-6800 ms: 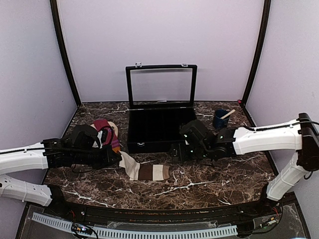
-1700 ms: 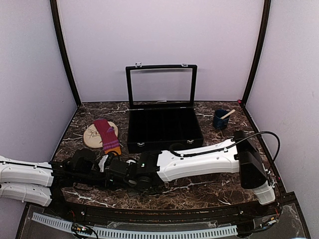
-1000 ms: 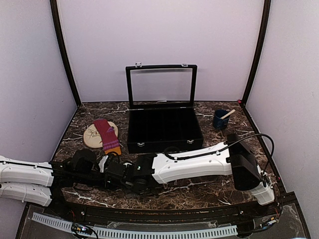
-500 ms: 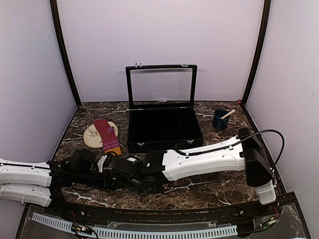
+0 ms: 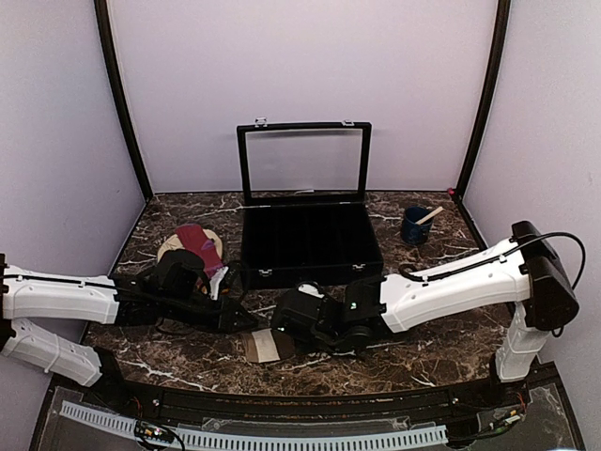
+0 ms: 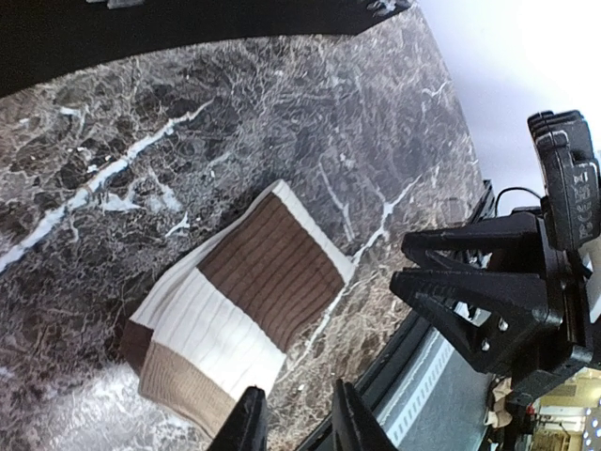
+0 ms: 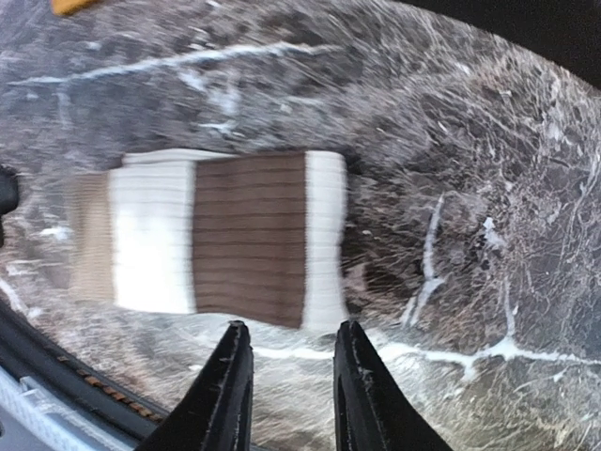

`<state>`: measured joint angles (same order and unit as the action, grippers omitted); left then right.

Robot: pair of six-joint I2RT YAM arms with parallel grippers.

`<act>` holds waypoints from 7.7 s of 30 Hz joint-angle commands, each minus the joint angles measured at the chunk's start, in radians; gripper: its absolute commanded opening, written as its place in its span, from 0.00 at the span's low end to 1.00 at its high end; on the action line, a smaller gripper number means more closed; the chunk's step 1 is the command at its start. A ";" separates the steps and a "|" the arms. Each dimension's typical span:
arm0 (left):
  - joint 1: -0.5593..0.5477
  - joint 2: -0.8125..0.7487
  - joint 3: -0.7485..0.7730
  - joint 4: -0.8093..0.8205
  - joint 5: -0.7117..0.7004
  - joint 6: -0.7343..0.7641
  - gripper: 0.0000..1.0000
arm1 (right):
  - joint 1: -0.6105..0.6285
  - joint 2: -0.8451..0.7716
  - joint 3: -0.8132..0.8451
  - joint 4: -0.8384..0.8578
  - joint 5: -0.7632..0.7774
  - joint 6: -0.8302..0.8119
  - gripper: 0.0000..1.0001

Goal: Roll the socks
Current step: Adjust the sock at the center of the board, then rotate the sock at the center of the board, then roll the sock at the center of the board.

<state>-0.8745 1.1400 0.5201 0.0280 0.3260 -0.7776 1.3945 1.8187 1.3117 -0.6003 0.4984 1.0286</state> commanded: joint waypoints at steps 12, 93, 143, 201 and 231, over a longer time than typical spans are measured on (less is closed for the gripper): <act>-0.022 0.235 0.066 0.026 0.086 0.009 0.05 | -0.059 -0.049 -0.223 0.299 -0.074 -0.003 0.24; -0.146 0.339 0.116 -0.125 -0.089 -0.058 0.00 | -0.298 0.096 -0.078 0.356 -0.417 -0.548 0.30; -0.011 0.552 0.273 -0.111 -0.127 0.330 0.00 | -0.173 -0.055 -0.369 0.373 -0.500 -0.296 0.30; -0.055 -0.074 0.113 -0.198 -0.302 0.334 0.67 | -0.002 -0.097 -0.180 0.145 -0.129 -0.887 0.56; -0.136 -0.434 0.047 -0.467 -0.473 0.205 0.65 | 0.004 0.177 -0.081 0.207 -0.108 -1.298 0.49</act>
<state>-1.0065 0.7231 0.5785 -0.4053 -0.1280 -0.5735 1.4006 1.9522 1.2285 -0.3721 0.3771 -0.2462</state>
